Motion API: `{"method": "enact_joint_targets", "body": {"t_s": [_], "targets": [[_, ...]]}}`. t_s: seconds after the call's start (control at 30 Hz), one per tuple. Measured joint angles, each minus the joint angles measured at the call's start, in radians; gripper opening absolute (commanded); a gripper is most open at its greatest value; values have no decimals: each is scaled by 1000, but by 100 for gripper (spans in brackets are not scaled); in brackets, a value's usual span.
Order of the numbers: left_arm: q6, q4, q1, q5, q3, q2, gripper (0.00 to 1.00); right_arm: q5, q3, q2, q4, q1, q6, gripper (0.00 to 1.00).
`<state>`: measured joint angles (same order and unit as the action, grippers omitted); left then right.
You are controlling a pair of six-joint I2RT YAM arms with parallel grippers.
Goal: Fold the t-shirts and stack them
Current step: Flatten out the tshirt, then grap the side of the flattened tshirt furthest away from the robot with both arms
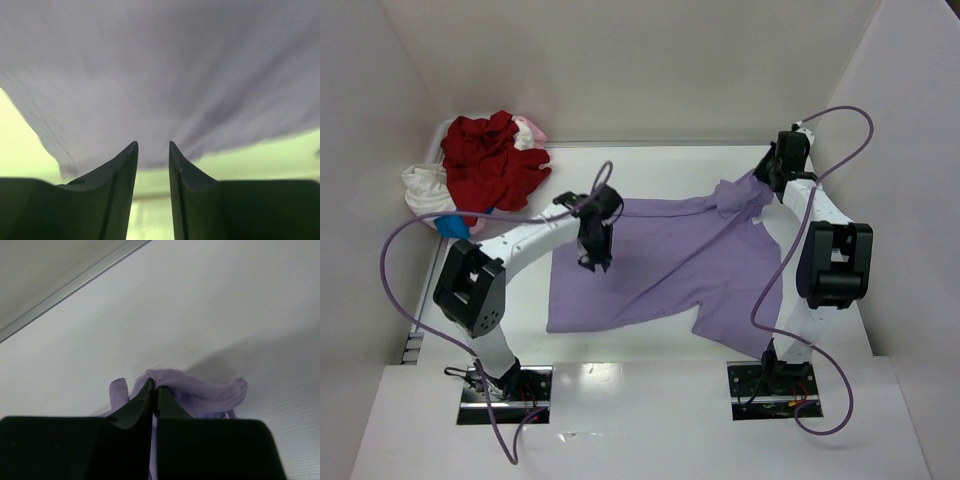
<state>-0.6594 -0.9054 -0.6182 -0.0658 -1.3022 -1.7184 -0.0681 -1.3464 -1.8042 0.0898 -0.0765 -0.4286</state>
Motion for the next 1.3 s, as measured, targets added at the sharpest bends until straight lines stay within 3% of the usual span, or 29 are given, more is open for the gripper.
{"method": "enact_joint_targets", "body": {"t_s": [0.13, 0.47, 0.7, 0.9, 1.3], "targets": [[32, 57, 143, -63, -149, -53, 41, 5, 0, -3, 0, 0, 0, 2], [140, 220, 463, -132, -248, -228, 44, 42, -8, -49, -1, 0, 0, 2], [221, 414, 514, -28, -265, -285, 53, 51, -10, -61, -1, 0, 0, 2], [269, 524, 545, 101, -321, -327, 53, 53, -10, -63, -2, 0, 0, 2], [365, 550, 600, 250, -336, -394, 53, 50, -17, -65, -1, 0, 0, 2]]}}
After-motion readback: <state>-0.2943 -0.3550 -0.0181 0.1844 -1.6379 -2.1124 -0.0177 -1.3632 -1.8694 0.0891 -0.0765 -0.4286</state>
